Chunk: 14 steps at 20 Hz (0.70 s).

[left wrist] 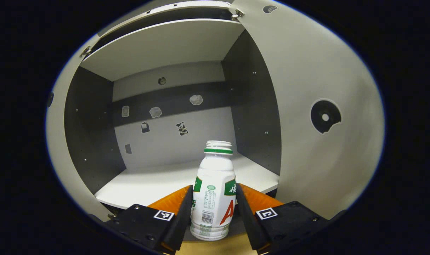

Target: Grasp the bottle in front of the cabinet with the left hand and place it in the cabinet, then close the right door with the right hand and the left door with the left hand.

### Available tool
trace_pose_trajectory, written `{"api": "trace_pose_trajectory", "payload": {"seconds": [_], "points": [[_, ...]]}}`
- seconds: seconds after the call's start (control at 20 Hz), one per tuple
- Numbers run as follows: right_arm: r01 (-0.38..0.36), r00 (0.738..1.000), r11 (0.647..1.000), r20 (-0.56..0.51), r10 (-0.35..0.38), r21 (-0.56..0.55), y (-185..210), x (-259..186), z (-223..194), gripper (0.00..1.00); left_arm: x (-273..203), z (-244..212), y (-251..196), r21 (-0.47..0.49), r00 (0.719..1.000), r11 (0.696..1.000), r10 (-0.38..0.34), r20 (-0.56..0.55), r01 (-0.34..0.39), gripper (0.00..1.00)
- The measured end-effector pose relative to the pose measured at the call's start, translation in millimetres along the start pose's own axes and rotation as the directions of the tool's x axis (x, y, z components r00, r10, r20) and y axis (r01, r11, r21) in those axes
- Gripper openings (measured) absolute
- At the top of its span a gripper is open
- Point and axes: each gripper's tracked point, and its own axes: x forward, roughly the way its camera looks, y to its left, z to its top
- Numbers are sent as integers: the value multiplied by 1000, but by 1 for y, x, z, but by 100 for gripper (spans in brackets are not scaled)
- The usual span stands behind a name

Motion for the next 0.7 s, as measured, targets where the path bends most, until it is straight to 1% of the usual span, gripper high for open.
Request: {"api": "trace_pose_trajectory", "payload": {"seconds": [0.15,0.3,0.35,0.5,0.55,0.65,0.7], "points": [[6,1000,1000,28,-6,-19,-24,0,8,98,20,-3,0,28,999,999,44,-26,-43,69],[0,999,999,42,2,-43,-63,6,15,97,25,-1,4,20,994,995,100,-31,-99,68],[-1,999,999,46,3,-48,-79,7,17,97,29,-1,6,38,993,993,111,-36,-109,68],[54,998,996,42,-51,-66,-132,9,10,97,26,-2,9,125,984,979,170,-57,-161,68],[70,997,995,37,-67,-66,-144,8,6,97,26,-2,10,160,981,972,184,-65,-172,68],[99,995,994,36,-97,-52,-164,-1,1,98,29,-2,8,199,979,965,190,-77,-172,68],[115,993,992,31,-114,-44,-173,-6,-3,98,26,-2,11,253,974,950,210,-88,-183,68]]}}
